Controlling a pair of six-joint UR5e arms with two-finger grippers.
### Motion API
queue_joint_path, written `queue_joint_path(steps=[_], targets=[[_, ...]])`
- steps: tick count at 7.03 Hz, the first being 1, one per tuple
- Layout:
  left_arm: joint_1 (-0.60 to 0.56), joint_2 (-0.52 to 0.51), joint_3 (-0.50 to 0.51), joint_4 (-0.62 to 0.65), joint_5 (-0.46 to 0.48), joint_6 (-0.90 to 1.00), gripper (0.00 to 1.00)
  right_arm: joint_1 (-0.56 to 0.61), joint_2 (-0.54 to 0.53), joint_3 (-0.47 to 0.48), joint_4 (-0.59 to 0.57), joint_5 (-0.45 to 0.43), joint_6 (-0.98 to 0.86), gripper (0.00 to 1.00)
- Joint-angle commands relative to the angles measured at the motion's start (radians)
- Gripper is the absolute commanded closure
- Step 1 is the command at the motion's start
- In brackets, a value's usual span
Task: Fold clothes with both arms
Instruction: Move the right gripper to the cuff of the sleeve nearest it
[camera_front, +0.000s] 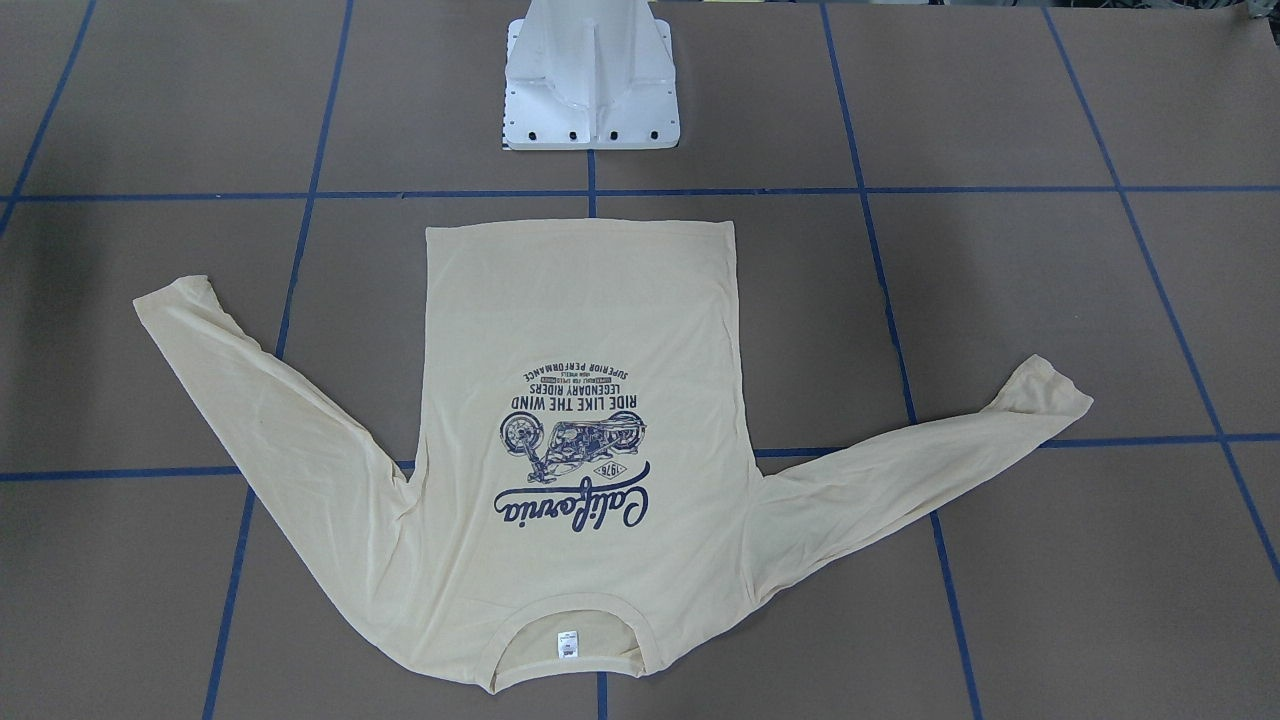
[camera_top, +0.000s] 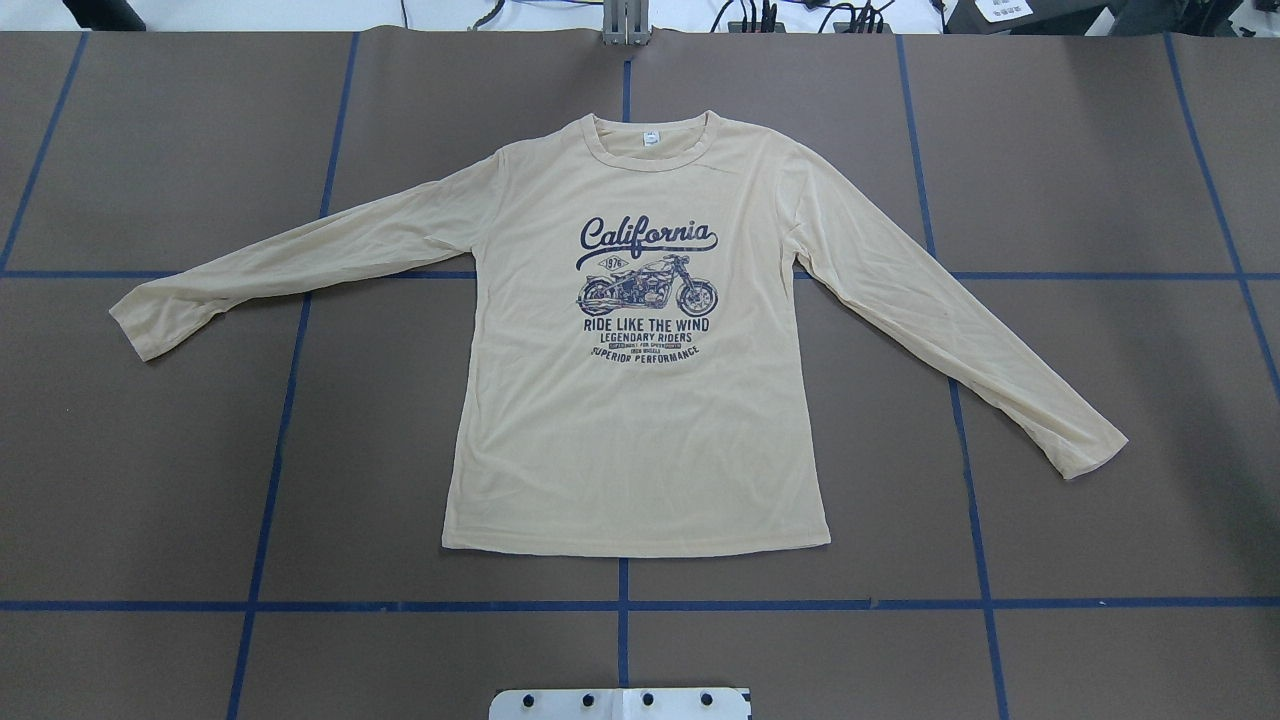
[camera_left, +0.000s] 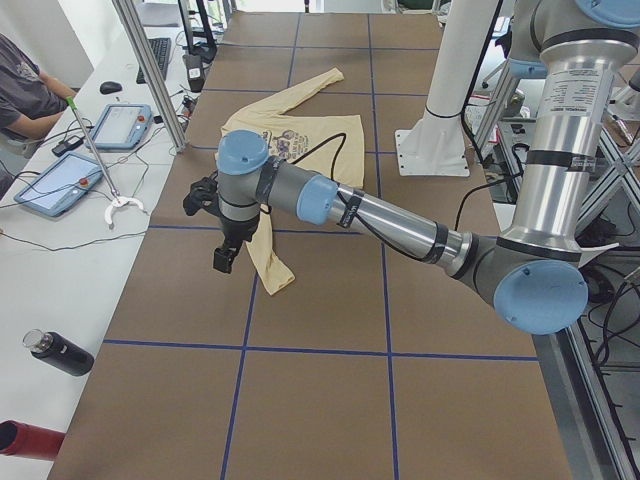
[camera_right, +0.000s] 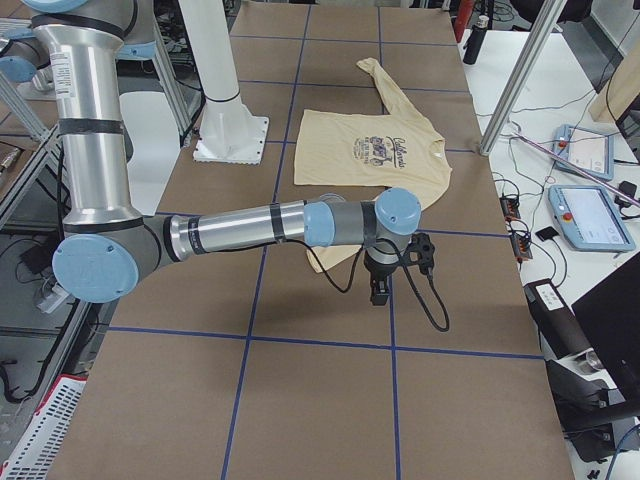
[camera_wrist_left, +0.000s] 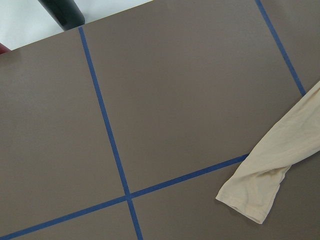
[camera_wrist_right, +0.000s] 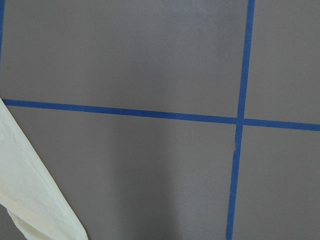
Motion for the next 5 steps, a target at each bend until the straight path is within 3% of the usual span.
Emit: queue_joint_path(steps=[1, 5], targets=[[0.002, 0.007, -0.049, 0.005, 0.003, 0.006, 0.00, -0.001, -0.001, -0.001, 0.000, 0.000, 0.000, 0.00], [0.003, 0.045, -0.074, -0.003, -0.002, 0.007, 0.00, -0.034, 0.004, 0.007, 0.005, 0.004, 0.000, 0.00]])
